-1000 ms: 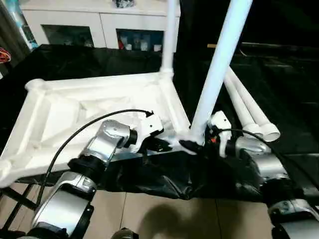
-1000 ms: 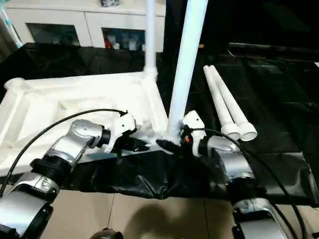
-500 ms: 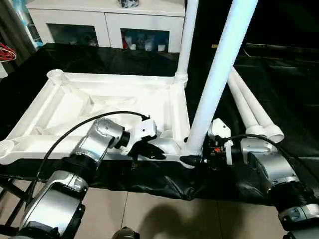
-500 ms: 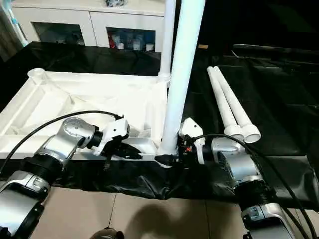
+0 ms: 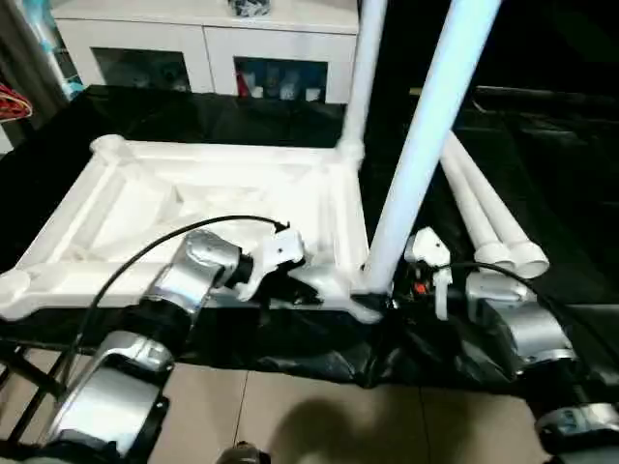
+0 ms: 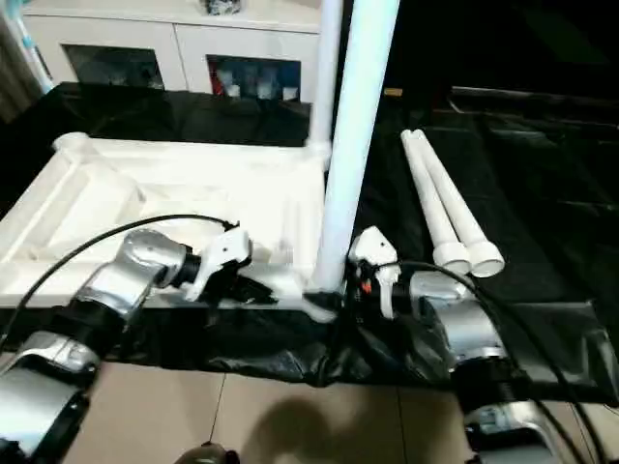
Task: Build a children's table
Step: Rotate leg to tighten
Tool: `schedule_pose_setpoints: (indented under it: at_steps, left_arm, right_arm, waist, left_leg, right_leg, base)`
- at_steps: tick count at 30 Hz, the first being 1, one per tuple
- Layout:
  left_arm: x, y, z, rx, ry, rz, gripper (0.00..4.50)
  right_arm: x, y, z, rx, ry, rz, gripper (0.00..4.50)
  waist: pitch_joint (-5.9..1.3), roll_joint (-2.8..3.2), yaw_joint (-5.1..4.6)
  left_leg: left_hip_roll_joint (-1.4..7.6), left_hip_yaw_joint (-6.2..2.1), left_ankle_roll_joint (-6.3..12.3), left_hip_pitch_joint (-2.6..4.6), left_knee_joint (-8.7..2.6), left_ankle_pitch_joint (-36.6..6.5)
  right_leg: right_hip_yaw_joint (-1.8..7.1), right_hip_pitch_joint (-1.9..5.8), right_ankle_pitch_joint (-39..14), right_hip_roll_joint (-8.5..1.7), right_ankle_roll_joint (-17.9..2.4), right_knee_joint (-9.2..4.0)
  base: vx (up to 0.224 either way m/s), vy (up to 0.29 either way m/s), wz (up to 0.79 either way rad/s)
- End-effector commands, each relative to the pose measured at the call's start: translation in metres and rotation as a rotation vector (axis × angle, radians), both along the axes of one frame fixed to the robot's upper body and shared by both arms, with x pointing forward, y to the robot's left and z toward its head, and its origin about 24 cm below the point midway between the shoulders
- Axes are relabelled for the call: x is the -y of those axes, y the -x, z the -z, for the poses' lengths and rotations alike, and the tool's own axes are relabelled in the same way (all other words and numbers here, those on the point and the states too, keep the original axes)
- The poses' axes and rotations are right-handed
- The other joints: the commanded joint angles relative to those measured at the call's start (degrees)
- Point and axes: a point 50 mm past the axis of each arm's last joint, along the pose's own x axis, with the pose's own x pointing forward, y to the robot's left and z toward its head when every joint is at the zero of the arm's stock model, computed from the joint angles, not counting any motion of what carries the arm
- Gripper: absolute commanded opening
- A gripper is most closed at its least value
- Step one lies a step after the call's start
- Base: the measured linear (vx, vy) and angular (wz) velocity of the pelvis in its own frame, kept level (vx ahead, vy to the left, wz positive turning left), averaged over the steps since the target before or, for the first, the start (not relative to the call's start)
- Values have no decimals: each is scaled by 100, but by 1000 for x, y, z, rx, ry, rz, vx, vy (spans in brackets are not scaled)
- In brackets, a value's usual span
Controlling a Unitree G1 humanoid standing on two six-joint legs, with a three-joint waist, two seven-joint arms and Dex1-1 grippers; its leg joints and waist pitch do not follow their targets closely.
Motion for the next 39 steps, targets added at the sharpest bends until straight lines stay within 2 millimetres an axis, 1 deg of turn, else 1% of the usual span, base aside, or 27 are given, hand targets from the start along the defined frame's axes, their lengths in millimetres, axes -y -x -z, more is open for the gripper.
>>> schedule_pose_setpoints:
  at_steps: [1,2,3,4,6,8,9,10,11,12,13,14,16,18,19,23,25,30,31,32,33,34,35,36,37,38,39]
  left_arm:
    - [31,-7,-12,61,73,-35,0]
    - [39,-9,-11,69,83,-84,0]
    - [39,-9,-11,69,83,-84,0]
    - [47,-12,-11,80,85,-142,0]
    - [52,-13,-11,86,89,-171,0]
    - [66,-16,-12,113,98,-254,0]
    - [69,-16,-12,117,102,-269,0]
    - [73,-17,-13,121,108,-285,0]
    - [77,-16,-14,126,116,-289,0]
    - [80,-15,-14,128,126,-285,0]
    - [84,-14,-15,130,140,-277,0]
    - [85,-13,-15,130,145,-273,0]
    - [84,-11,-13,132,148,-255,0]
    - [82,-11,-13,136,145,-246,0]
    - [79,-11,-12,139,141,-241,0]
    - [69,-10,-11,143,129,-193,0]
    - [60,-8,-11,138,122,-141,0]
    - [42,-4,-10,121,85,-48,0]
    - [39,-4,-10,118,78,-34,0]
    - [38,-4,-10,117,76,-31,0]
    - [32,-4,-10,113,60,-12,0]
    - [30,-3,-10,109,54,-5,0]
    - [29,-3,-10,107,52,-1,0]
    - [24,-3,-10,101,40,16,0]
    - [18,-1,-10,85,26,47,0]
    - [17,-1,-9,83,24,50,0]
    - [13,0,-9,71,17,71,0]
  right_arm:
    - [-36,4,10,-21,-11,-55,272]
    - [-38,-5,15,-20,1,75,272]
    - [-38,-5,15,-20,1,75,272]
    - [-40,-13,18,-28,1,205,272]
    - [-42,-17,19,-39,-1,272,272]
    - [-47,-27,23,-53,28,454,272]
    - [-48,-30,23,-55,34,498,272]
    - [-49,-32,23,-58,41,551,272]
    - [-53,-34,22,-55,33,571,272]
    - [-56,-36,20,-41,27,574,272]
    - [-62,-37,18,-11,21,560,272]
    - [-65,-37,17,0,20,548,306]
    - [-69,-36,17,0,7,529,341]
    - [-70,-35,16,-14,-16,515,344]
    - [-71,-36,16,-13,-25,501,360]
    - [-68,-35,14,29,8,415,390]
    - [-63,-33,13,55,36,335,390]
    - [-50,-28,9,81,53,162,390]
    - [-48,-27,8,80,52,130,390]
    - [-47,-27,8,81,52,121,390]
    - [-42,-23,6,80,50,50,390]
    - [-40,-21,5,79,48,19,390]
    - [-40,-21,4,78,47,5,390]
    - [-36,-16,2,68,38,-60,390]
    - [-32,-10,-2,66,31,-156,390]
    - [-31,-9,-2,67,31,-165,390]
    - [-29,-4,-4,58,27,-230,390]
  waist:
    - [-314,-36,-55]
    - [-317,-45,-68]
    - [-316,-30,-123]
    - [-316,-40,-162]
    - [-310,-24,-187]
    - [-324,-21,-223]
    - [-330,-28,-249]
    - [-337,-6,-260]
    - [-343,-15,-268]
    - [-345,-22,-264]
    - [-357,-20,-254]
    - [-359,-23,-259]
    - [-370,-26,-242]
    - [-382,-33,-239]
    - [-374,-30,-239]
    - [-363,-26,-254]
    - [-366,-17,-269]
    - [-366,0,-249]
    - [-368,-22,-241]
    - [-367,-19,-234]
    - [-368,-5,-223]
    - [-370,-19,-220]
    - [-364,-18,-191]
    - [-362,-34,-189]
    - [-364,-44,-146]
    - [-361,-52,-132]
    - [-361,-40,-108]
  left_leg:
    - [379,-238,-104,176,-465,-1983]
    - [374,-245,-115,164,-470,-2010]
    - [379,-253,-188,175,-484,-2098]
    - [362,-252,-205,184,-474,-2176]
    - [354,-253,-203,195,-461,-2218]
    - [353,-247,-188,186,-461,-2106]
    - [345,-244,-199,182,-464,-2082]
    - [345,-232,-189,192,-459,-2045]
    - [334,-227,-140,164,-455,-2006]
    - [334,-222,-113,165,-453,-1965]
    - [333,-210,-48,152,-441,-1842]
    - [328,-205,-20,136,-438,-1775]
    - [322,-190,87,127,-423,-1593]
    - [320,-181,214,106,-410,-1355]
    - [321,-181,252,103,-416,-1347]
    - [333,-190,219,118,-433,-1516]
    - [338,-204,200,89,-440,-1547]
    - [359,-177,259,103,-427,-1462]
    - [363,-172,266,113,-425,-1454]
    - [365,-172,271,108,-422,-1440]
    - [372,-170,263,115,-422,-1462]
    - [375,-170,270,113,-422,-1459]
    - [384,-161,291,114,-418,-1463]
    - [381,-159,308,111,-421,-1455]
    - [382,-162,350,109,-411,-1424]
    - [386,-158,372,105,-408,-1416]
    - [397,-161,374,109,-412,-1382]
  right_leg:
    - [283,156,-2373,-549,-1044,-565]
    - [278,173,-2427,-552,-1008,-574]
    - [282,148,-2436,-544,-1017,-565]
    - [278,142,-2497,-545,-1002,-587]
    - [284,129,-2545,-551,-1007,-603]
    - [293,130,-2423,-543,-1004,-601]
    - [285,136,-2300,-521,-1025,-593]
    - [296,120,-2101,-513,-1067,-582]
    - [292,153,-1974,-514,-1088,-574]
    - [291,156,-1903,-509,-1088,-571]
    - [299,166,-1698,-515,-1113,-554]
    - [299,178,-1600,-511,-1128,-542]
    - [297,198,-1372,-504,-1151,-521]
    - [294,225,-1082,-494,-1224,-482]
    - [285,226,-1089,-492,-1232,-487]
    - [284,222,-1382,-493,-1191,-511]
    - [280,244,-1377,-500,-1184,-504]
    - [286,226,-1065,-481,-1321,-459]
    - [280,232,-1058,-481,-1340,-461]
    - [280,236,-1046,-482,-1349,-454]
    - [282,229,-1057,-484,-1368,-454]
    - [278,236,-1042,-479,-1375,-449]
    - [280,230,-1012,-477,-1381,-440]
    - [281,233,-1004,-474,-1387,-443]
    - [277,252,-1020,-485,-1363,-444]
    - [282,247,-1035,-486,-1344,-444]
    - [285,231,-1057,-502,-1351,-439]
  base:
    - [0,0,0]
    - [0,0,0]
    - [0,0,0]
    - [0,0,0]
    - [0,0,0]
    - [0,0,0]
    - [0,0,0]
    - [0,0,0]
    - [0,0,0]
    - [0,0,0]
    - [0,0,0]
    - [0,0,0]
    - [0,0,0]
    - [0,0,0]
    - [0,0,0]
    - [0,0,0]
    - [0,0,0]
    - [0,0,0]
    - [0,0,0]
    - [0,0,0]
    - [0,0,0]
    - [0,0,0]
    - [0,0,0]
    - [0,0,0]
    - [0,0,0]
    - [0,0,0]
    - [0,0,0]
